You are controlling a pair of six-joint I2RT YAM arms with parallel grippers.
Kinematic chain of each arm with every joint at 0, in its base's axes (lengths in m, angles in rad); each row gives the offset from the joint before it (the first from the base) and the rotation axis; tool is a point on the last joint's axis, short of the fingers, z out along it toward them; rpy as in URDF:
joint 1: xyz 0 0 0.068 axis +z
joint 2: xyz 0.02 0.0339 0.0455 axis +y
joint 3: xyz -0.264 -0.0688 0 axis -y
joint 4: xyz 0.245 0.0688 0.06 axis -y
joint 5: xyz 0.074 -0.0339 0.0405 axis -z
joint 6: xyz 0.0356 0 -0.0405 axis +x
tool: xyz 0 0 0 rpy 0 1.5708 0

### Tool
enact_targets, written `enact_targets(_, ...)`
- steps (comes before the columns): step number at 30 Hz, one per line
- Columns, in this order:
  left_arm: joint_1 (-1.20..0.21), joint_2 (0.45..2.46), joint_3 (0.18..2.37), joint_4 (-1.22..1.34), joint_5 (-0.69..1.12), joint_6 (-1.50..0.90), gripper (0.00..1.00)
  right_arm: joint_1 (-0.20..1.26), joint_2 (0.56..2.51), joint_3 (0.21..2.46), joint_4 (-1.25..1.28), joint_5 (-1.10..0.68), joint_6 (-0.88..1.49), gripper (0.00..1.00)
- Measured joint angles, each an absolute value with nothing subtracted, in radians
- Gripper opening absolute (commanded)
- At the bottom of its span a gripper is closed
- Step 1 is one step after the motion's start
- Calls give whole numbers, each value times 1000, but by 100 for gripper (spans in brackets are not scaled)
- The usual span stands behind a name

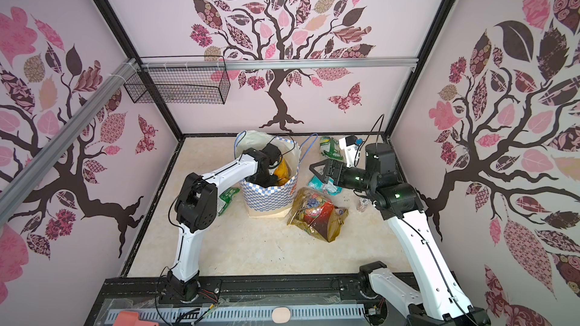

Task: Take the snacks out of the paper bag
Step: Pick up the snack from the paper bag.

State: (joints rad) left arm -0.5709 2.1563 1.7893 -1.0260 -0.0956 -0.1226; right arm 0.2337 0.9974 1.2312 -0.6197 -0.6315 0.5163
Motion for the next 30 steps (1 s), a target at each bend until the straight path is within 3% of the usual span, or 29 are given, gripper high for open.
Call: enact_targets(30,-589,1890,1790,-1074,-134,-124,0,234,997,1231,-616,-623,542,100)
